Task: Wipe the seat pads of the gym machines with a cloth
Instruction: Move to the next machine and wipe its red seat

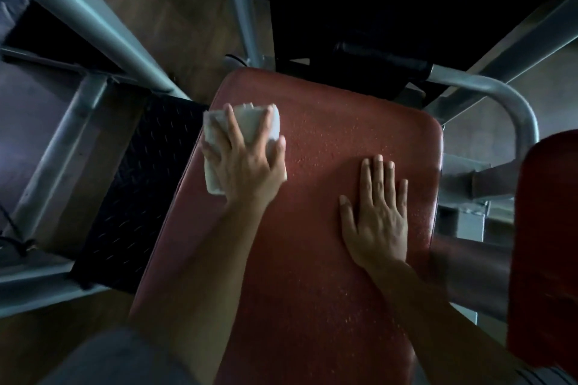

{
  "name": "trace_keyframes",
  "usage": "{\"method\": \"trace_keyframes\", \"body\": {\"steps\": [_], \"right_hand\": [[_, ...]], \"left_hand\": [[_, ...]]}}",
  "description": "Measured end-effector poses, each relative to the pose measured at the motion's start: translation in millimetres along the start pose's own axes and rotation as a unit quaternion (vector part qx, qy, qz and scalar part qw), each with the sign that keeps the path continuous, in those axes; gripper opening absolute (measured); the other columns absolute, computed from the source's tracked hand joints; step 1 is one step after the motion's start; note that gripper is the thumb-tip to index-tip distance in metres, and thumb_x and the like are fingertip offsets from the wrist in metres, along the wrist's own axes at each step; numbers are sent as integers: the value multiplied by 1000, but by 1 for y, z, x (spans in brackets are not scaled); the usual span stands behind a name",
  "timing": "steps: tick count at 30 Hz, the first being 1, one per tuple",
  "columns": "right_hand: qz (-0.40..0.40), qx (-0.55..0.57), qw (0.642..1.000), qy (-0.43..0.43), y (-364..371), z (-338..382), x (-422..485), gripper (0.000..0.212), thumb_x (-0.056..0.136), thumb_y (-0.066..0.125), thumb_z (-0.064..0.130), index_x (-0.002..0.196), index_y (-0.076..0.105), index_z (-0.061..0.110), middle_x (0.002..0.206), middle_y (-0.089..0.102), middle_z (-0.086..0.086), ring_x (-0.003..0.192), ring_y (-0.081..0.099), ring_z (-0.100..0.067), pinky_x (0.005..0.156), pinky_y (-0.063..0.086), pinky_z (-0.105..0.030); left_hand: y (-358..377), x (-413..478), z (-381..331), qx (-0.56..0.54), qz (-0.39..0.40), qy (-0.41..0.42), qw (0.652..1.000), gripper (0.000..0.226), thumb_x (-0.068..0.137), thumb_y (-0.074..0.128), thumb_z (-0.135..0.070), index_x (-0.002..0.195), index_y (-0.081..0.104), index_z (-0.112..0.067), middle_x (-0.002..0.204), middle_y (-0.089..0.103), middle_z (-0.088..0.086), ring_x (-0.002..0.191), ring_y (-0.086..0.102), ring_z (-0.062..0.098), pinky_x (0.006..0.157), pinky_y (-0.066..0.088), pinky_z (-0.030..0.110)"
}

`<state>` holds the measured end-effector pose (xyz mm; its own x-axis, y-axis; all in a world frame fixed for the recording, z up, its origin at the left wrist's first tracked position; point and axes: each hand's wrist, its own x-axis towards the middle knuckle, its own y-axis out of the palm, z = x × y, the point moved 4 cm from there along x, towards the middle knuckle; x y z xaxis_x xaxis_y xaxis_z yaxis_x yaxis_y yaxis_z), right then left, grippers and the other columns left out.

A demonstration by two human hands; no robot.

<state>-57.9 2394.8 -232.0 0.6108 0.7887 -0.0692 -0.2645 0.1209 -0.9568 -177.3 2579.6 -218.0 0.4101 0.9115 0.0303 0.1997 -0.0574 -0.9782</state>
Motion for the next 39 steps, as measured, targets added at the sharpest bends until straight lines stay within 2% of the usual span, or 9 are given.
{"method": "trace_keyframes", "body": {"steps": [3,9,16,22,28,32,34,36,39], "right_hand": [[0,-8,1000,5,1,-1,1,67,97,25,47,153,8,14,161,1,-4,148,-7,-19,120,-4,-41],[15,5,1000,5,-2,-1,-1,67,97,25,47,153,10,13,161,4,-5,148,-5,-19,120,0,-44],[13,-1,1000,11,1,0,2,67,97,22,48,153,10,14,161,3,-4,148,-5,-19,120,-1,-43],[14,0,1000,10,0,-1,0,67,97,24,47,153,10,14,161,3,-3,148,-5,-18,120,0,-42],[11,-12,1000,10,2,-1,1,67,97,24,47,153,10,13,161,3,-4,148,-5,-18,120,-4,-40],[11,0,1000,7,1,-1,0,66,98,25,47,153,10,14,161,4,-4,148,-5,-18,120,-1,-41],[10,9,1000,8,0,-1,0,66,98,25,47,153,10,14,161,3,-4,148,-5,-18,120,1,-42],[10,6,1000,7,0,-1,1,66,98,24,47,153,10,13,161,3,-4,148,-5,-18,119,2,-43],[5,7,1000,8,1,-2,0,66,98,27,46,153,12,13,161,5,-5,148,-4,-19,120,1,-41]], "left_hand": [[5,24,-22,16,-1,-5,1000,52,90,36,-51,142,38,-43,153,28,17,140,23,45,106,23,68],[-11,-70,-1,-5,82,239,968,48,94,40,-48,142,34,-48,155,26,7,146,13,35,110,22,63],[-5,63,-14,-1,34,-29,999,50,92,40,-43,141,33,-50,159,17,4,144,14,38,110,21,61],[5,19,-29,40,41,294,954,49,91,42,-49,140,39,-46,153,30,3,142,21,35,110,24,61],[-3,95,-28,-11,33,-21,999,43,88,39,-41,130,43,-47,152,27,6,137,26,36,108,25,59],[9,45,-66,36,43,287,956,47,91,38,-46,138,39,-46,149,32,6,137,25,37,108,25,60],[3,37,-40,50,51,355,932,49,91,38,-48,139,39,-44,149,33,3,139,25,34,107,29,59],[-3,56,-21,21,31,272,961,47,88,40,-47,135,45,-43,149,35,3,137,25,31,107,28,58],[-1,81,-41,-17,47,32,998,47,90,41,-42,138,42,-45,156,24,3,142,15,33,113,14,58]]}}
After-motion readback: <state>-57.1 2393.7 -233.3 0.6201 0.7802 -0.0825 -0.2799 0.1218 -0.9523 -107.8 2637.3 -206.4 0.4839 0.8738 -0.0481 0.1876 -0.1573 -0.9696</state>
